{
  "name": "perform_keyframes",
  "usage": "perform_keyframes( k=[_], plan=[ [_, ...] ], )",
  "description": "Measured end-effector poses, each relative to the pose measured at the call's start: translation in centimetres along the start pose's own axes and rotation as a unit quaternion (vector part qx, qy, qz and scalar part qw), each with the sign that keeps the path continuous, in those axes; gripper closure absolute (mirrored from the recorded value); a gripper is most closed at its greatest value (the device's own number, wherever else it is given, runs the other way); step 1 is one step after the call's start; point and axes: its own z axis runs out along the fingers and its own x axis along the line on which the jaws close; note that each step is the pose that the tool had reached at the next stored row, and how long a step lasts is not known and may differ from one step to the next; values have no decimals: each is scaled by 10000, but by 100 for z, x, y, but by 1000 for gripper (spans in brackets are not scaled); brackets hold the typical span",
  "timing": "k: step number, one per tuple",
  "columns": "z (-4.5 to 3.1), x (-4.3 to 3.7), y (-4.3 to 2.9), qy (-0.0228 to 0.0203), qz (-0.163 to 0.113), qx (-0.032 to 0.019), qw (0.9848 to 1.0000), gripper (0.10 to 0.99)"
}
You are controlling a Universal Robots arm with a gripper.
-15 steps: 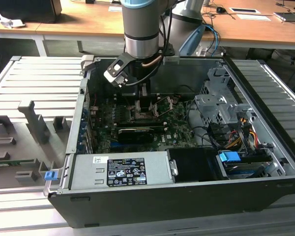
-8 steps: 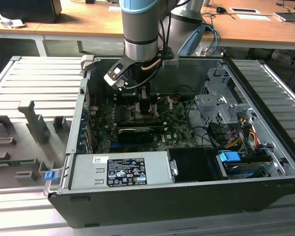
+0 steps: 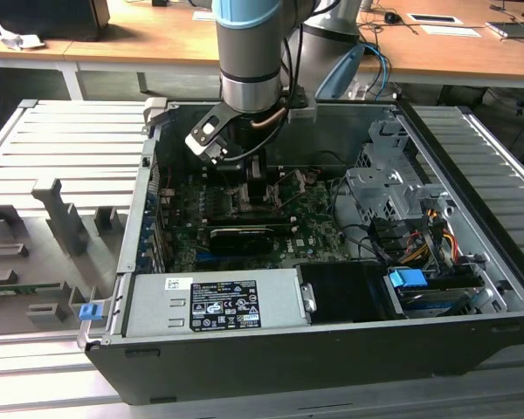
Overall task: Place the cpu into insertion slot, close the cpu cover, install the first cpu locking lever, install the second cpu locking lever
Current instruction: 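Place the cpu into insertion slot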
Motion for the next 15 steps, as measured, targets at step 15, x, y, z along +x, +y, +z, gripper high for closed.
perform_keyframes(
  k=[15],
  plan=[
    [128, 50, -7, 0, -1, 3, 10000, 557]
  ],
)
